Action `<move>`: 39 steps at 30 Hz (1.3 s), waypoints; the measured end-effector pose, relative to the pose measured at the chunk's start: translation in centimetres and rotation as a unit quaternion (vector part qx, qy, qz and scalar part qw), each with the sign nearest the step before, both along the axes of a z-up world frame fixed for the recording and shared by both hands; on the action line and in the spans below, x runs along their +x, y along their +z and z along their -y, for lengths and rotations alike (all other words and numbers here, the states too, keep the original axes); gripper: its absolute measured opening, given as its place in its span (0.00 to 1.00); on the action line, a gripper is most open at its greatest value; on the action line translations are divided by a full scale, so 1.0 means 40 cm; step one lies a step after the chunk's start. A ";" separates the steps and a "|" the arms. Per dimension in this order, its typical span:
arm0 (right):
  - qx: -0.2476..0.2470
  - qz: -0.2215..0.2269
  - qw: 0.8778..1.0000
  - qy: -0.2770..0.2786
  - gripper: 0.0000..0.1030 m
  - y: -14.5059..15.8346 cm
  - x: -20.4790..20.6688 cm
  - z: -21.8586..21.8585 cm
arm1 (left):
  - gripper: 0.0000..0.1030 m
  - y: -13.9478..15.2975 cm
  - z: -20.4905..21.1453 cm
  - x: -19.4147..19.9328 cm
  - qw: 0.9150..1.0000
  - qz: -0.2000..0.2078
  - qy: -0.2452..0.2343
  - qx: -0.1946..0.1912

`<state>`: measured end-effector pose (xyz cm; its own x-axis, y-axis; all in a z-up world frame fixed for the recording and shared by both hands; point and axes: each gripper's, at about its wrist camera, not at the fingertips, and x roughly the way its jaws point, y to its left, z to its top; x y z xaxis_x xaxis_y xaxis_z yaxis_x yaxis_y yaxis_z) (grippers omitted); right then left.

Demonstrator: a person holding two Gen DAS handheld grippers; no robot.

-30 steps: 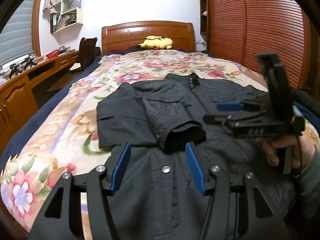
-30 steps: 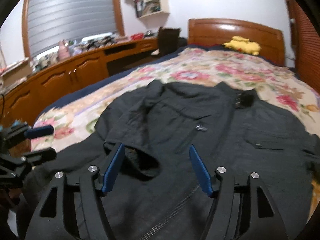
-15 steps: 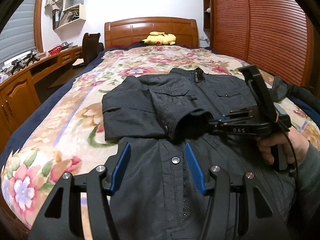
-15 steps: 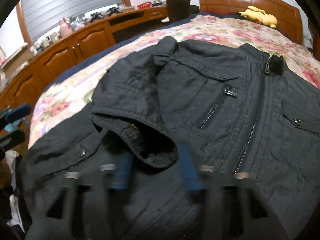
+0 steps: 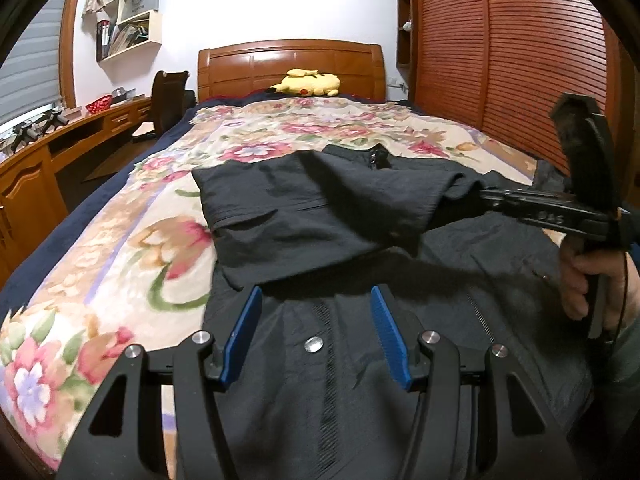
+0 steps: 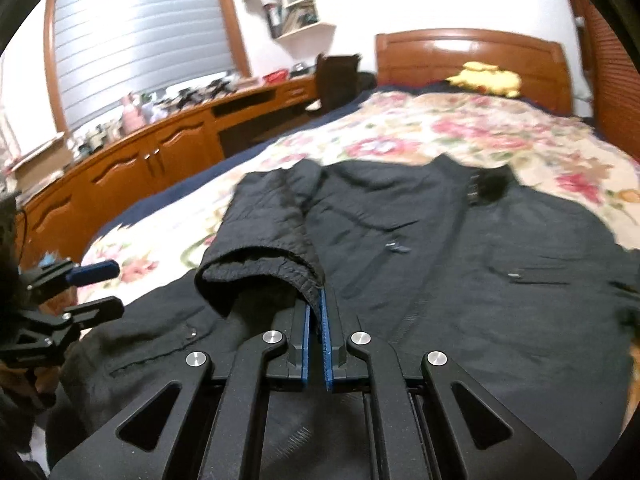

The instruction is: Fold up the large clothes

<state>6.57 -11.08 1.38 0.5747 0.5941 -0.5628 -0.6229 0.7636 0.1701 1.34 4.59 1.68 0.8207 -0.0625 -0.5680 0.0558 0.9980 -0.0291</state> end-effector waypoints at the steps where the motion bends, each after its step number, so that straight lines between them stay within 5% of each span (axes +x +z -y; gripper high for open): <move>1: -0.001 0.003 1.000 -0.012 0.02 0.007 -0.002 0.026 | 0.54 0.000 0.008 0.008 1.000 0.001 -0.003 -0.002; 17: -0.074 -0.005 0.984 -0.163 0.02 -0.022 -0.018 0.314 | 0.54 -0.001 0.141 0.121 0.998 0.022 -0.062 0.003; 30: -0.117 -0.020 0.978 -0.170 0.04 -0.063 -0.044 0.355 | 0.54 -0.041 0.139 0.118 0.997 0.013 -0.069 -0.009; 32: -0.125 -0.011 0.977 -0.173 0.11 -0.058 -0.054 0.352 | 0.54 -0.048 0.139 0.118 0.998 0.011 -0.066 -0.010; 34: -0.132 0.000 0.975 -0.179 0.35 -0.052 -0.060 0.352 | 0.54 -0.053 0.137 0.117 0.998 0.009 -0.065 -0.015; 39: -0.137 0.023 0.976 -0.167 0.54 -0.041 -0.074 0.334 | 0.54 -0.059 0.139 0.118 0.998 0.009 -0.065 -0.016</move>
